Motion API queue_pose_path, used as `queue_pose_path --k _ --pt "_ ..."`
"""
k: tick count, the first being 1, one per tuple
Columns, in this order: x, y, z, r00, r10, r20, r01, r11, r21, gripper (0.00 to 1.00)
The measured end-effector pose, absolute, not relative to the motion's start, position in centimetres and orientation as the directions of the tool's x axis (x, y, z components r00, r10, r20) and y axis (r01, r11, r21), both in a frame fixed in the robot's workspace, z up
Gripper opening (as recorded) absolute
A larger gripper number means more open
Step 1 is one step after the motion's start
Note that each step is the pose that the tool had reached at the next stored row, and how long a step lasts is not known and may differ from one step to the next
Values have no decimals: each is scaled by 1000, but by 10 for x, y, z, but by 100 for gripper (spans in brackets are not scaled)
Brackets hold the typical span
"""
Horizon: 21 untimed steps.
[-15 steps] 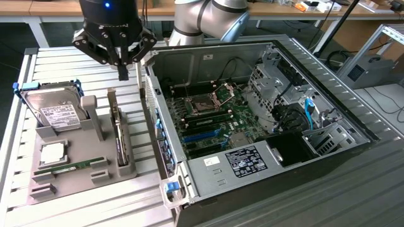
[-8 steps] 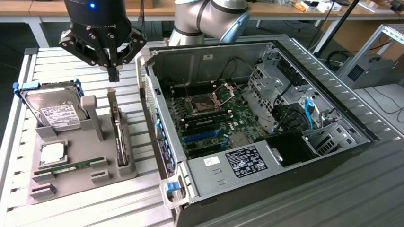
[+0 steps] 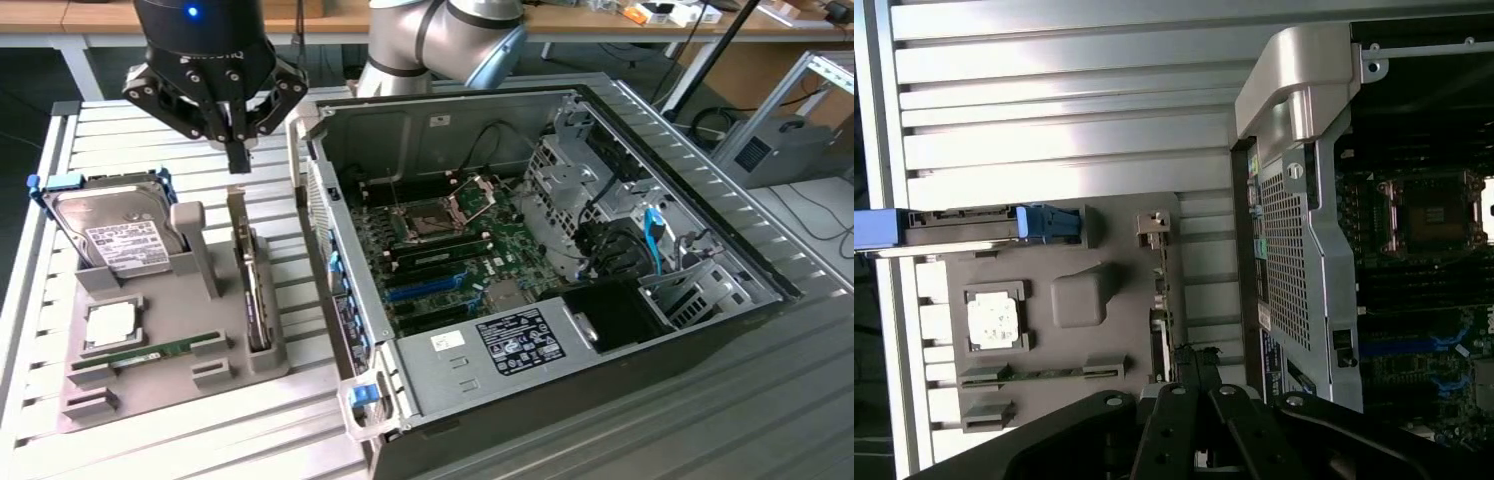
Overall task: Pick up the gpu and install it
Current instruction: 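Reach for the gpu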
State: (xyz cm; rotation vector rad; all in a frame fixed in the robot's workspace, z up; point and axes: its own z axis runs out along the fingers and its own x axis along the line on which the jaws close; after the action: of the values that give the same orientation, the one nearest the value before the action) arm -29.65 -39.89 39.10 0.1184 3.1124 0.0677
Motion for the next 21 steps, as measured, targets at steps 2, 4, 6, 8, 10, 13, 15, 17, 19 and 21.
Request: queue_pose_path --k 2,4,6,8,10,13,15,17,19,21 --pt "-299 -399 391 -997 76 -24 75 996 44 11" --pt "-301 -399 391 -997 76 -25 75 996 44 11" --pt "-302 -399 391 -997 76 -24 75 996 44 11" --pt "-302 -399 391 -997 76 -24 75 996 44 11" --pt "-302 -399 391 -997 76 -24 75 996 44 11" --pt "-302 -399 391 -997 76 -24 75 996 44 11" --pt "-303 -399 391 -997 76 -25 75 996 44 11" --pt "-303 -399 391 -997 76 -24 75 996 44 11" --pt "-304 -399 391 -997 76 -24 75 996 44 11" --pt "-304 -399 391 -997 76 -24 75 996 44 11"
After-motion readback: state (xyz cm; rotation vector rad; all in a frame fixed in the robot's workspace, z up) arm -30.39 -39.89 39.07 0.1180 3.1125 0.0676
